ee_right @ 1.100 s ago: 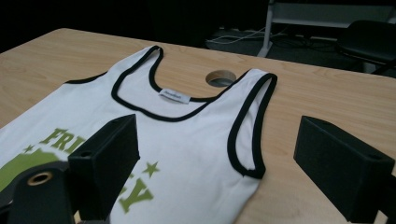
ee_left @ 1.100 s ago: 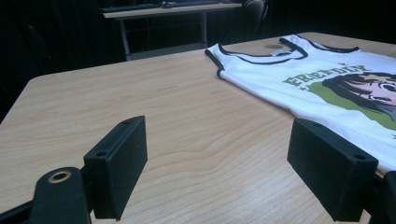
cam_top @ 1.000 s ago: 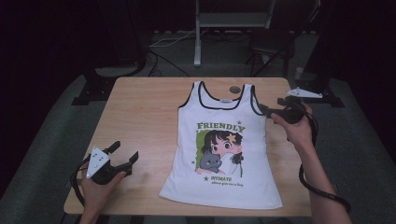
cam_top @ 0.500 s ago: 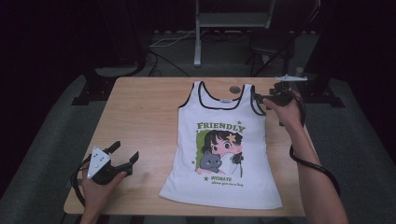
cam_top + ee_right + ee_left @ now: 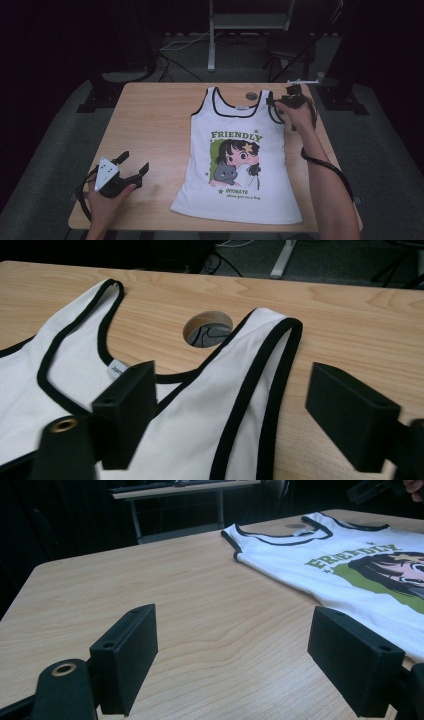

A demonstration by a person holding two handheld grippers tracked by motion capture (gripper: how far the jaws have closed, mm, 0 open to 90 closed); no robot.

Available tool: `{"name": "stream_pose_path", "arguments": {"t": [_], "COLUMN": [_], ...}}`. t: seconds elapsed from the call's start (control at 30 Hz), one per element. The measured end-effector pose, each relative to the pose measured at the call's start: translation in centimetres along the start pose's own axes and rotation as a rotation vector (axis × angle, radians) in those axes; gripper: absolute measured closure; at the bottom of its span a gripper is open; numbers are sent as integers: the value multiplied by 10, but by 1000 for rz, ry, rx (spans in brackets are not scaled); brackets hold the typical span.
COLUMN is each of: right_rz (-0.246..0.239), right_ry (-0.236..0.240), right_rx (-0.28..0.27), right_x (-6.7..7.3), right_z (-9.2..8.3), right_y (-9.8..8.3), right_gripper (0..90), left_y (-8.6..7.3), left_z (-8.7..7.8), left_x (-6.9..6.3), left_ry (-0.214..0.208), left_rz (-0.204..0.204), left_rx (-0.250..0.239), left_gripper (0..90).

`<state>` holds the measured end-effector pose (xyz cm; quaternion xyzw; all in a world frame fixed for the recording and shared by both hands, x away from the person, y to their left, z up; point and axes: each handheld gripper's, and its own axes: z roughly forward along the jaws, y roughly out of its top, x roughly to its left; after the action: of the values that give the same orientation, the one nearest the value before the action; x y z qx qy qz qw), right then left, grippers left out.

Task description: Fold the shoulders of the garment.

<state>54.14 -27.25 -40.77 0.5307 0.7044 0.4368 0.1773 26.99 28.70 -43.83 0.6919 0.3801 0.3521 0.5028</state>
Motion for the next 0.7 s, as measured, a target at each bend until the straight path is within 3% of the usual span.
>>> {"name": "stream_pose_path", "arguments": {"t": [0.43,0.7], "right_rz": [52,59], "right_ry": [-13,-6], "right_rx": [61,90], "right_x": [-15,-17], "right_z": [21,30], "right_y": [-5,-12], "right_gripper": [228,328], "left_y": [0,0], "left_z": [0,0], "left_x": [-1,-1], "left_ry": [6,7], "left_rz": [5,6], "left_rx": [-1,-3], "left_gripper": [196,196]}}
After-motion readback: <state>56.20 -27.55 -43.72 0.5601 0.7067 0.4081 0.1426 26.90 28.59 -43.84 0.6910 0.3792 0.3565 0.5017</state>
